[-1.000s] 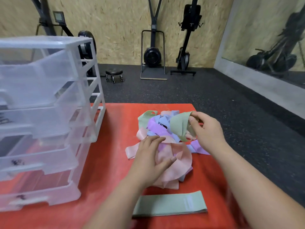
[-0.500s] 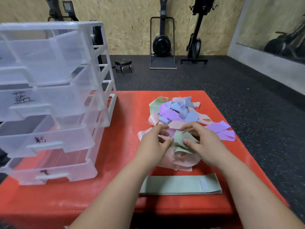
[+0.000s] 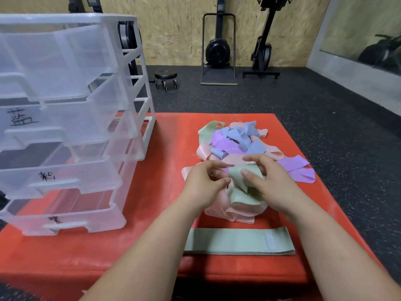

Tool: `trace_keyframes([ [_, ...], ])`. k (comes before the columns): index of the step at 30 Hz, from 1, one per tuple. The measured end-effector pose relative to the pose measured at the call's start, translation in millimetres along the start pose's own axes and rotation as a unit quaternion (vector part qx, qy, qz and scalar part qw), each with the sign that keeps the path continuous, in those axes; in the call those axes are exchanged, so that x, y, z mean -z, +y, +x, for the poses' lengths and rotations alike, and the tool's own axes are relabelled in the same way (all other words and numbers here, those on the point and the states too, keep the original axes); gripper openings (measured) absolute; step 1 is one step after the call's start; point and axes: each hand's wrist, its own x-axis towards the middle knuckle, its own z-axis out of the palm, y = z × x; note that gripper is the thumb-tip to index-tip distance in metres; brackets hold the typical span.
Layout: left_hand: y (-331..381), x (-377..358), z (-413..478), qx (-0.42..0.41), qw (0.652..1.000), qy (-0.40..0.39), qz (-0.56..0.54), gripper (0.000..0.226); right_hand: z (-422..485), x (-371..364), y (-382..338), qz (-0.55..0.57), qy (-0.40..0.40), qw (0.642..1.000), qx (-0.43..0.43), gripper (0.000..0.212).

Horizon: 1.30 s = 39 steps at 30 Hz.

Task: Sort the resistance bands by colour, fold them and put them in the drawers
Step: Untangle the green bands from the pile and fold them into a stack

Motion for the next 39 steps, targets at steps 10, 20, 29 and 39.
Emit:
trace_keyframes([
  [10,21.7,-13.2,-9.6,-0.046,0.997,0.01,-0.061,0.032,-8.2,9.3,-11.7,0.022,0.017,0.997,0.078,0.074],
  [20,25.8,-10.2,-12.1,-0.073,0.995,0.003,-0.073,0.046,-9.9,7.0,-16.6,0.146,0.056,0.987,0.026,0.059],
  [29,27.9,-2.8,-14.4,-0.091,0.995,0.009,-0.047,0.032,-8.8,-1.5,-16.6,0.126,0.027,0.991,0.027,0.053],
  [39,23.4,7.3,-14.8,-0.089,0.994,-0.068,-0.003,0.03,-6.5,-4.5,-53.1,0.166,0.115,0.968,0.148,0.024],
])
